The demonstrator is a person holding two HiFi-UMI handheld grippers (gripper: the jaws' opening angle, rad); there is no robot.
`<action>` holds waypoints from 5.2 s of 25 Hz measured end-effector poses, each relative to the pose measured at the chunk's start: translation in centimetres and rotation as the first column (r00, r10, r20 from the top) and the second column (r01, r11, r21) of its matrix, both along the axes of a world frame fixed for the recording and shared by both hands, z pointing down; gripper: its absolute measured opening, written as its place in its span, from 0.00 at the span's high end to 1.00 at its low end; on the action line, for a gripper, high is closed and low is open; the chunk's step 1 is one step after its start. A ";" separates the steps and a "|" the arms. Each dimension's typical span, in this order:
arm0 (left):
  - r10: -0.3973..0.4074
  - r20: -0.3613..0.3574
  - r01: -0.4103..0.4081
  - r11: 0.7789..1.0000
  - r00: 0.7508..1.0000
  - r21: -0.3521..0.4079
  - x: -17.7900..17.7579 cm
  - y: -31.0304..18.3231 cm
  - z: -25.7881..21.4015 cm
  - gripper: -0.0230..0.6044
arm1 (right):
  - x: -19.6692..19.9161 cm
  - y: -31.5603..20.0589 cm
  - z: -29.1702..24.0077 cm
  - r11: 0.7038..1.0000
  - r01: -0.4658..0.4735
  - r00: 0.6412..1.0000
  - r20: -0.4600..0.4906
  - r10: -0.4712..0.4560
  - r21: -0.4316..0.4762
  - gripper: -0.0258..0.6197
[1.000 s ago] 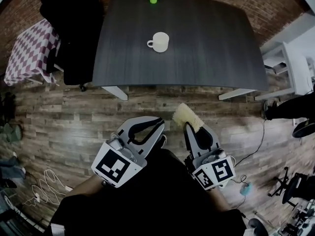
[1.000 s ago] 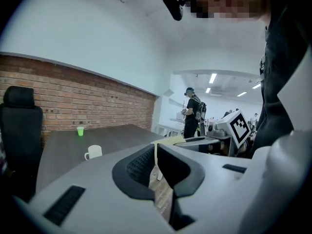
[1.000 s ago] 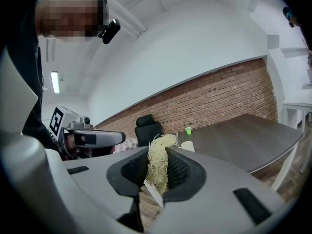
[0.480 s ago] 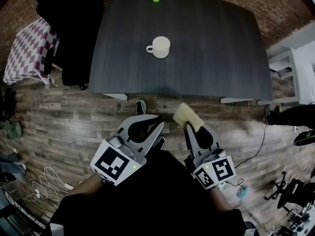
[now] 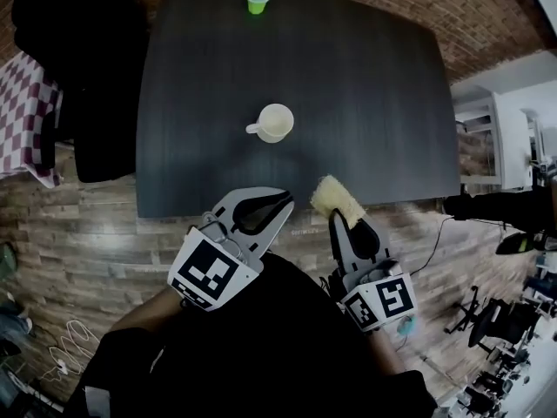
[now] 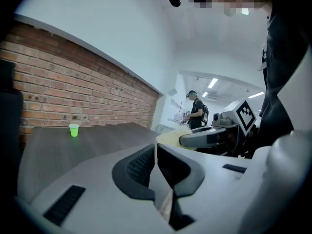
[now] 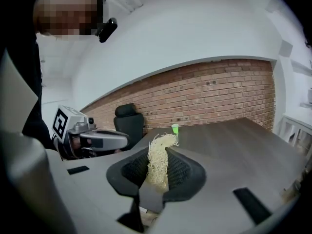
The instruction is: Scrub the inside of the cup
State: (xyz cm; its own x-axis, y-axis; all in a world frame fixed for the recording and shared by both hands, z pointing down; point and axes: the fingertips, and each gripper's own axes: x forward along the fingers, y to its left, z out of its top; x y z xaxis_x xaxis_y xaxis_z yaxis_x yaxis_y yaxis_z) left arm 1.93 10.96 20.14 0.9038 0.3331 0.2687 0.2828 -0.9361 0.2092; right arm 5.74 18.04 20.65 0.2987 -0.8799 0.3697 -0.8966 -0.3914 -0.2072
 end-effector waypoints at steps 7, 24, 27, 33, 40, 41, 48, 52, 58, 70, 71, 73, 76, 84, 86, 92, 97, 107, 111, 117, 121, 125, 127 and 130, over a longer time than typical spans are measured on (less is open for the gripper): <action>-0.063 0.061 0.066 0.997 0.996 -0.048 4.0 -10.2 5.0 0.91 | 5.4 -9.0 2.8 0.997 0.002 0.999 0.034 0.001 -0.079 0.83; -0.293 0.218 0.297 0.955 0.931 0.011 6.1 -17.0 14.3 0.91 | 12.1 -18.7 15.0 0.843 0.402 0.915 0.179 -0.361 -0.358 0.83; -0.303 0.248 0.302 0.952 0.920 0.046 6.0 -16.0 16.2 0.90 | 11.9 -19.5 16.8 0.796 0.458 0.889 0.175 -0.424 -0.397 0.83; -0.287 0.310 0.261 0.957 0.907 0.123 7.4 -15.2 20.1 0.77 | 11.9 -20.5 19.0 0.735 0.525 0.847 0.182 -0.499 -0.430 0.83; -0.242 0.378 0.168 0.962 0.894 0.217 9.2 -15.5 25.9 0.69 | 11.9 -21.8 22.8 0.621 0.570 0.803 0.207 -0.559 -0.538 0.83; -0.236 0.378 0.156 0.961 0.895 0.230 9.5 -15.8 26.4 0.69 | 11.9 -22.2 23.3 0.602 0.576 0.797 0.214 -0.565 -0.553 0.83; -0.207 0.378 0.120 0.963 0.903 0.241 11.1 -17.3 28.1 0.69 | 10.8 -23.5 26.6 0.447 0.587 0.730 0.203 -0.653 -0.675 0.83; -0.199 0.378 0.106 0.962 0.904 0.253 11.9 -17.4 28.6 0.72 | 10.1 -23.6 27.8 0.390 0.615 0.689 0.225 -0.689 -0.685 0.83; -0.193 0.386 0.081 0.954 0.902 0.288 12.8 -17.7 28.1 0.81 | 10.7 -23.4 25.9 0.437 0.684 0.691 0.329 -0.643 -0.583 0.83; -0.179 0.397 0.073 0.961 0.900 0.268 13.4 -18.4 28.9 0.81 | 13.9 -23.7 16.1 0.489 0.685 0.645 0.139 -0.751 -0.540 0.83; -0.180 0.398 0.075 0.961 0.900 0.264 13.4 -18.5 28.9 0.81 | 13.8 -23.6 17.4 0.452 0.684 0.627 0.146 -0.765 -0.573 0.83; -0.179 0.400 0.076 0.963 0.899 0.260 13.6 -18.6 28.8 0.81 | 13.0 -23.4 20.1 0.369 0.690 0.582 0.174 -0.795 -0.622 0.83; -0.174 0.399 0.072 0.964 0.900 0.257 13.9 -18.6 28.5 0.81 | 12.0 -23.5 23.6 0.269 0.661 0.516 0.164 -0.841 -0.700 0.83; -0.214 0.424 0.119 0.964 0.880 0.239 13.3 -20.1 29.5 0.83 | 10.3 -25.4 28.1 0.123 0.652 0.413 0.215 -0.885 -0.748 0.83; -0.220 0.427 0.131 0.965 0.877 0.229 13.5 -19.7 29.5 0.83 | 10.1 -24.7 27.4 0.126 0.697 0.429 0.270 -0.862 -0.705 0.83; -0.220 0.429 0.123 0.963 0.876 0.241 13.6 -19.5 29.5 0.83 | 10.7 -24.1 21.9 0.278 0.820 0.496 0.380 -0.781 -0.500 0.83; -0.222 0.429 0.126 0.962 0.875 0.240 13.4 -19.3 29.7 0.83 | 12.2 -24.3 16.2 0.422 0.790 0.573 0.293 -0.765 -0.445 0.83; -0.238 0.433 0.143 0.960 0.869 0.241 12.5 -19.6 28.9 0.83 | 10.1 -26.0 22.5 0.394 0.619 0.515 -0.027 -0.857 -0.679 0.83; -0.249 0.439 0.164 0.961 0.863 0.221 12.6 -19.5 28.4 0.83 | 9.7 -26.2 21.1 0.368 0.600 0.486 -0.043 -0.873 -0.710 0.83; -0.250 0.436 0.144 0.954 0.865 0.262 13.5 -18.7 27.6 0.83 | 12.1 -23.0 19.7 0.325 0.608 0.520 0.054 -0.853 -0.725 0.83; -0.251 0.438 0.137 0.952 0.863 0.275 13.9 -18.2 27.2 0.84 | 12.3 -22.2 18.4 0.289 0.589 0.467 0.026 -0.884 -0.755 0.83; -0.253 0.434 0.131 0.948 0.865 0.292 13.8 -18.2 26.9 0.84 | 11.4 -21.5 18.8 0.272 0.594 0.466 0.048 -0.884 -0.757 0.83; -0.244 0.435 0.111 0.945 0.867 0.309 13.6 -18.3 27.0 0.83 | 11.0 -21.8 21.2 0.234 0.561 0.444 0.051 -0.895 -0.794 0.83; -0.241 0.436 0.090 0.937 0.867 0.337 13.8 -18.3 27.0 0.83 | 11.5 -22.8 24.7 0.185 0.485 0.397 0.027 -0.918 -0.855 0.83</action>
